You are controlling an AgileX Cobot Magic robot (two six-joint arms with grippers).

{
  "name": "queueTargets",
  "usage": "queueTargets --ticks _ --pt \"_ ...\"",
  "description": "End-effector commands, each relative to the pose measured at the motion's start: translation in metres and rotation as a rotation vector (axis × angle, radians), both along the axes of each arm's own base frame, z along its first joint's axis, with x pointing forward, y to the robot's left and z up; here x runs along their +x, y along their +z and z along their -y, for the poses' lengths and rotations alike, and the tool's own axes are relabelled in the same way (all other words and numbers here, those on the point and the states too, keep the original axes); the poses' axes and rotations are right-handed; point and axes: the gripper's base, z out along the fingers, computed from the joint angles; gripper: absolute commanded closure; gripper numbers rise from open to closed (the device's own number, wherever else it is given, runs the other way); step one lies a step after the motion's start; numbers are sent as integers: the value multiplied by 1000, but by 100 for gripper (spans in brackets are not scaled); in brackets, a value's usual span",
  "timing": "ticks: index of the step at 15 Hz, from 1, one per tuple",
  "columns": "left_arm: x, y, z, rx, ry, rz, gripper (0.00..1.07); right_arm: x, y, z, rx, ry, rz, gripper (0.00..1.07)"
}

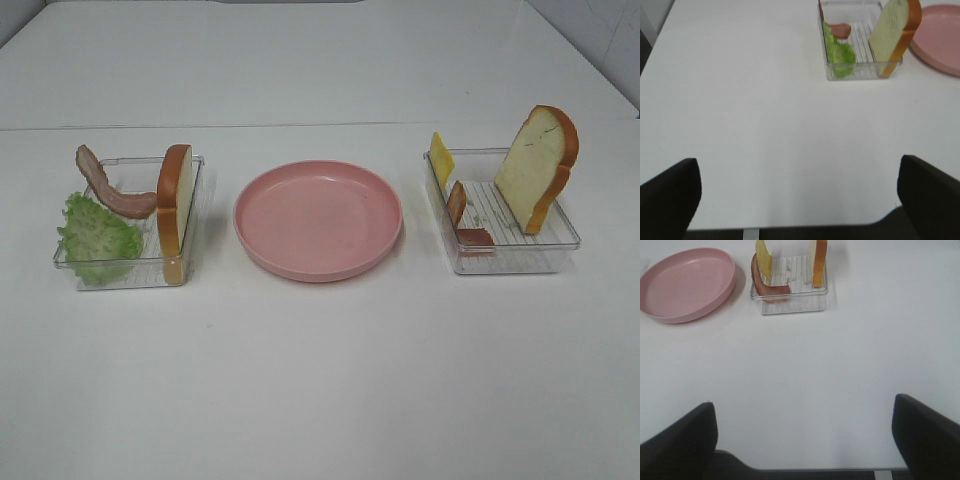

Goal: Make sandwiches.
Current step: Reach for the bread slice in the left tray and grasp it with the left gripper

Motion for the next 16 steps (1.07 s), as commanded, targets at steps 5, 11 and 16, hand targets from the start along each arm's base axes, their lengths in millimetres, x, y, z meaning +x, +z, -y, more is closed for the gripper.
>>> queueTargets --ticks 5,11,16 --pt "177 61 -10 -33 0 -539 4 -3 -1 0 1 2 32 17" --pt "314 33 14 -23 -86 -684 4 -3 -1 0 1 2 32 17" --pt "372 -15 120 5 -250 -765 4 -3 -1 0 1 2 32 17"
